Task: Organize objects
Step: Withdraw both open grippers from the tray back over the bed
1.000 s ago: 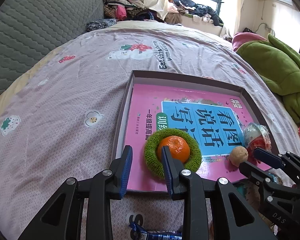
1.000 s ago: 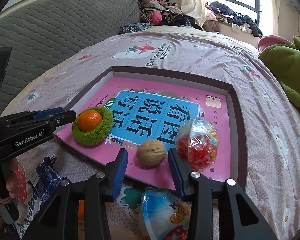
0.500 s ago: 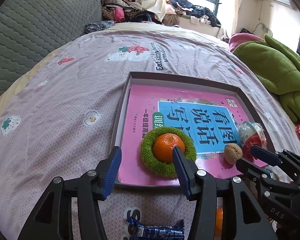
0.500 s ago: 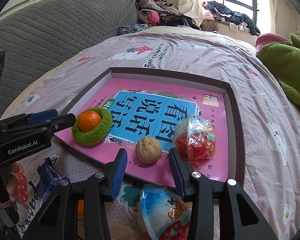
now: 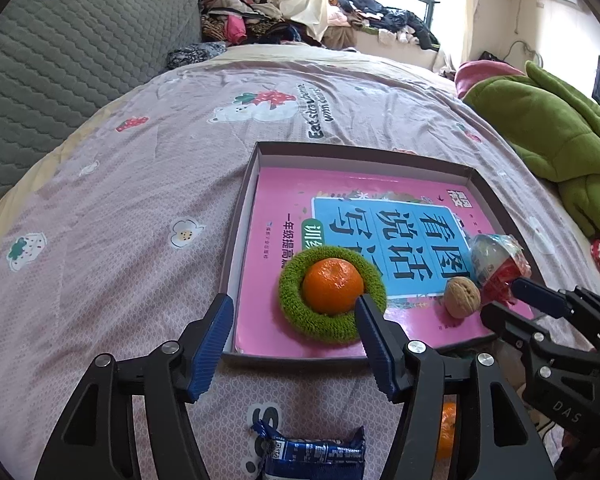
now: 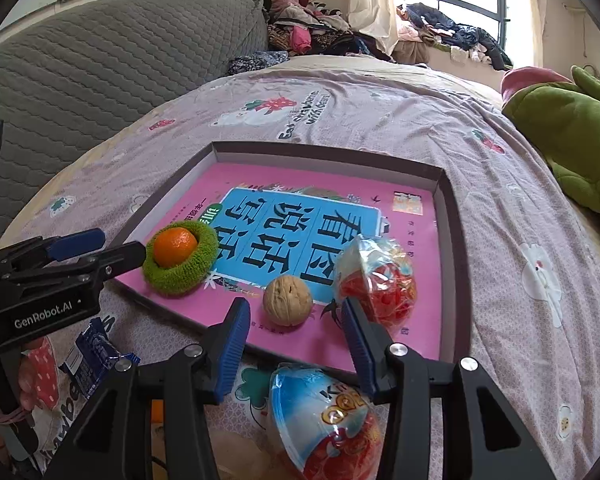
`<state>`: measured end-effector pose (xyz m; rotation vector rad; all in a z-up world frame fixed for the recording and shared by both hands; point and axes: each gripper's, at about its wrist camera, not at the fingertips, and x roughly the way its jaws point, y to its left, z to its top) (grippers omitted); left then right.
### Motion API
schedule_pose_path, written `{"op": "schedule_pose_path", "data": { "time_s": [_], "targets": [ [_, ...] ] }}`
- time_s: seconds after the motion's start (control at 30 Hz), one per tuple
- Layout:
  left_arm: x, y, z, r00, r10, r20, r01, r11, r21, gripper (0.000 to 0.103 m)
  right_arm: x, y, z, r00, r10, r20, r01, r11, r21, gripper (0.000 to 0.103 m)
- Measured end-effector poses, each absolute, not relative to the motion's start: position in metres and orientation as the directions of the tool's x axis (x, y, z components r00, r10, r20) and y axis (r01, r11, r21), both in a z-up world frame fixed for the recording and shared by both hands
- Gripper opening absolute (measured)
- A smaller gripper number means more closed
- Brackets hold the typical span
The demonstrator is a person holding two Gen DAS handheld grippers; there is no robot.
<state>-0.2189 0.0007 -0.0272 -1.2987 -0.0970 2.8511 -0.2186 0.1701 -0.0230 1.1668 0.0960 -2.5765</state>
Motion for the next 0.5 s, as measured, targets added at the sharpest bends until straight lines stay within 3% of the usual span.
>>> {"op": "schedule_pose_path", "data": {
  "time_s": [0.5],
  "targets": [
    [-0.203, 0.007, -0.006, -0.688, 0.006, -0.726, 0.008, -1.000, -0.015, 0.069, -0.210, 0.180, -0.001, -0.651, -0.239, -0.720, 0.273, -0.959, 0.071, 0.053]
  ]
}}
